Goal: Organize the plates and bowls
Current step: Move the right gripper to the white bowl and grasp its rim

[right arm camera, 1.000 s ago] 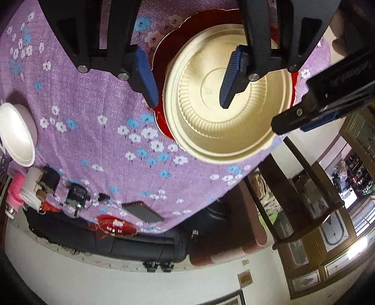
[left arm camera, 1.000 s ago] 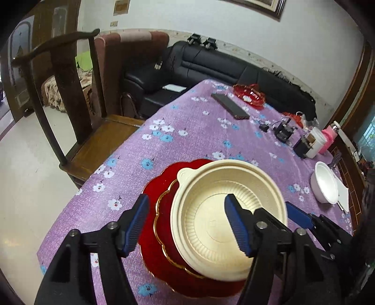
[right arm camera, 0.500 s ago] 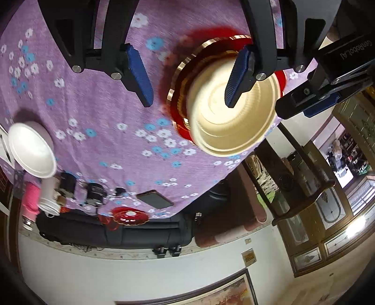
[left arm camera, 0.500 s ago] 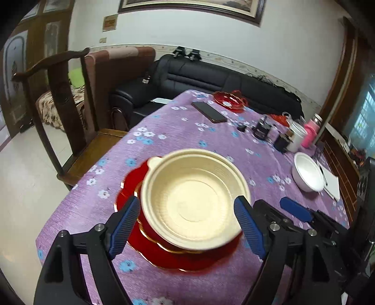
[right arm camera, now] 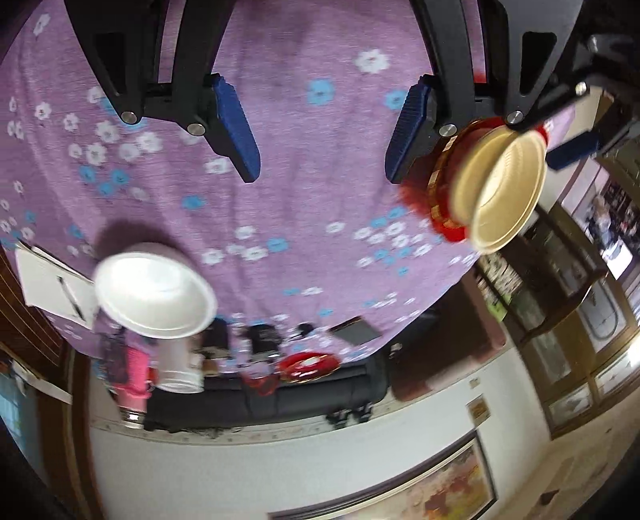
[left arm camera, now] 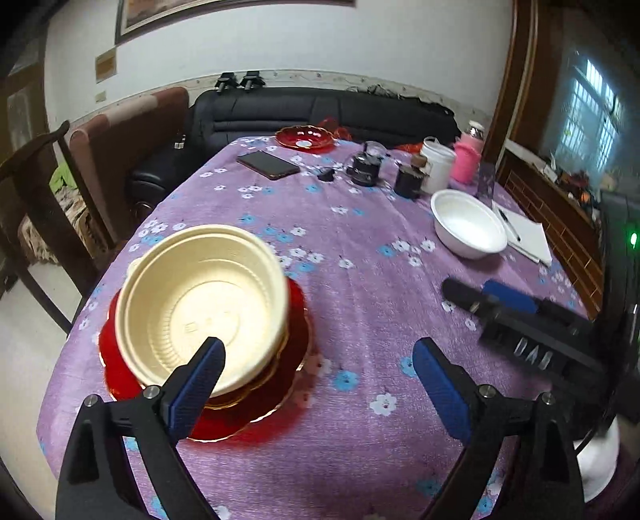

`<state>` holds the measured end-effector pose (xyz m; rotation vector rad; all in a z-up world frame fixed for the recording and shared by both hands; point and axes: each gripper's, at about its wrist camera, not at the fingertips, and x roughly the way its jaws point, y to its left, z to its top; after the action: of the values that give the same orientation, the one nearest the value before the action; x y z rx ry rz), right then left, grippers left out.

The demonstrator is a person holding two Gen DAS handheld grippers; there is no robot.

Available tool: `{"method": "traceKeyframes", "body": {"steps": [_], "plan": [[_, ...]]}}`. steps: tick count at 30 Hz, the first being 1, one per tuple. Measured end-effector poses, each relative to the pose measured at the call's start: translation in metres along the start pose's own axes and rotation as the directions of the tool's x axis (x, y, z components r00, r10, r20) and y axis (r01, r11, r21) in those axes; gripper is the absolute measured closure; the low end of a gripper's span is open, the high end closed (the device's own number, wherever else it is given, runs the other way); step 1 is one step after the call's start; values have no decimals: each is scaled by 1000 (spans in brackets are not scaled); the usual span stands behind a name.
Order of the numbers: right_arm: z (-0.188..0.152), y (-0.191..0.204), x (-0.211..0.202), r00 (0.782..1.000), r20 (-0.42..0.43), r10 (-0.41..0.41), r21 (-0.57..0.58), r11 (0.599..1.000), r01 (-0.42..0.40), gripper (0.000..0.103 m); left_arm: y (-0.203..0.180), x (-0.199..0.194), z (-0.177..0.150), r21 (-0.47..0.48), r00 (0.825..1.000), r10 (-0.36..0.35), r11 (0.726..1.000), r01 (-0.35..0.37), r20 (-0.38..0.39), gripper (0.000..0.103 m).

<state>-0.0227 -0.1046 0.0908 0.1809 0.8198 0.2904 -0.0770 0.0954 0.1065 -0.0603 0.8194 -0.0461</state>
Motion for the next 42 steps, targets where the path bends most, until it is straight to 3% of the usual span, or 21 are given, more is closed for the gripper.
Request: {"method": "traceKeyframes", "body": {"steps": [15, 19, 28, 32, 35, 37, 42], "plan": [[37, -124, -4, 988, 65, -139, 228, 966, 120, 33, -57, 35, 19, 92, 998, -28, 995, 33, -56, 9], [52, -151, 0, 979, 75, -189, 274, 948, 162, 33, -71, 41, 33, 107, 999, -25, 994, 28, -31, 9], [74, -195, 52, 965, 32, -261, 353, 906, 234, 33, -88, 72, 56, 50, 995, -67, 996, 71, -73, 9], [68, -211, 75, 975, -6, -221, 374, 904, 207, 33, -93, 87, 55, 53, 994, -54, 997, 59, -100, 9], [67, -221, 86, 990, -16, -143, 404, 904, 137, 49, -96, 101, 56, 40, 990, -57, 997, 63, -127, 9], [65, -224, 92, 996, -21, -87, 423, 902, 87, 67, -98, 109, 57, 19, 986, -76, 997, 79, -148, 9], [63, -221, 94, 999, -31, 22, 451, 892, -6, 83, -100, 128, 66, -41, 979, -106, 994, 100, -176, 9]]}}
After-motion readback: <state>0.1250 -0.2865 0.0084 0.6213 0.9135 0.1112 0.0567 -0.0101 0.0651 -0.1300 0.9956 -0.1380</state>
